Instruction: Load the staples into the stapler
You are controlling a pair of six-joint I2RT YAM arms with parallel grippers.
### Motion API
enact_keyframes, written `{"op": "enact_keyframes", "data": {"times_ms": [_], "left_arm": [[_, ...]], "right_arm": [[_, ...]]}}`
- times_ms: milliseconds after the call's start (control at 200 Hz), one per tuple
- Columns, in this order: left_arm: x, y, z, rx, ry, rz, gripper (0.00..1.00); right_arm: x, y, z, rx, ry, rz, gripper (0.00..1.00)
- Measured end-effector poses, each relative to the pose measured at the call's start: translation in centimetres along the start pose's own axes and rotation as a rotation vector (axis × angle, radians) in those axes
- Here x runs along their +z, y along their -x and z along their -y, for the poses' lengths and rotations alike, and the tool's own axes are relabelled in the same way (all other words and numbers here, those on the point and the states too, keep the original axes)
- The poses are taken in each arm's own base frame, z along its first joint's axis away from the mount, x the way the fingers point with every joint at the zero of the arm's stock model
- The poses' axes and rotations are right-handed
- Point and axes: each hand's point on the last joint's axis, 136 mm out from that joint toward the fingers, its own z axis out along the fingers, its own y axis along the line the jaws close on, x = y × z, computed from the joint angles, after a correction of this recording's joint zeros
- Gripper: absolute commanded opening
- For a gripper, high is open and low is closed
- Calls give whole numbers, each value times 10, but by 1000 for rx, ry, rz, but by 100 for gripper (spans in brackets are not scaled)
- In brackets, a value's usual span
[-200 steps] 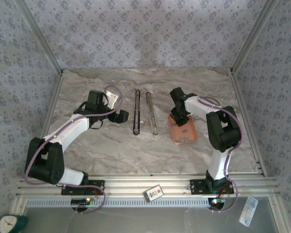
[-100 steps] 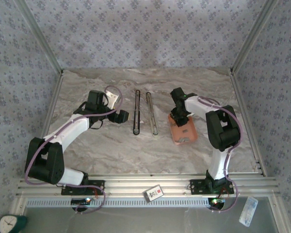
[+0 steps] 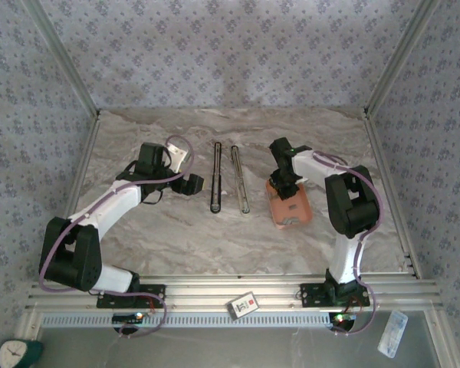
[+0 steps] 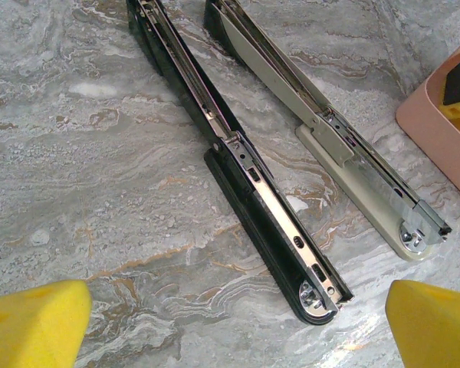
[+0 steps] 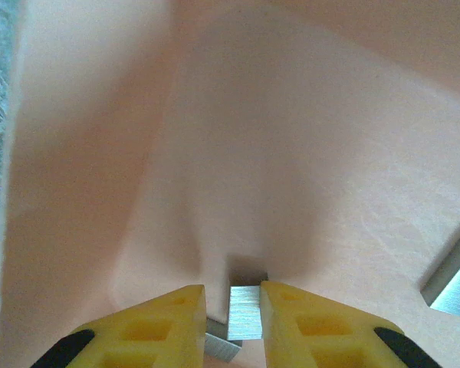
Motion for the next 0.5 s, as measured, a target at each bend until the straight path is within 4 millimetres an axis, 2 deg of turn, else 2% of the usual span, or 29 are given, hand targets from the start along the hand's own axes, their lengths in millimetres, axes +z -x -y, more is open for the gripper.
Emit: {"op": "enact_keyframes", "data": {"times_ms": [500], "left_arm": [[-1,1,1,2,0,4,98]], "right_arm": [[-5,-2,1,-5,-14,-3,33]]}}
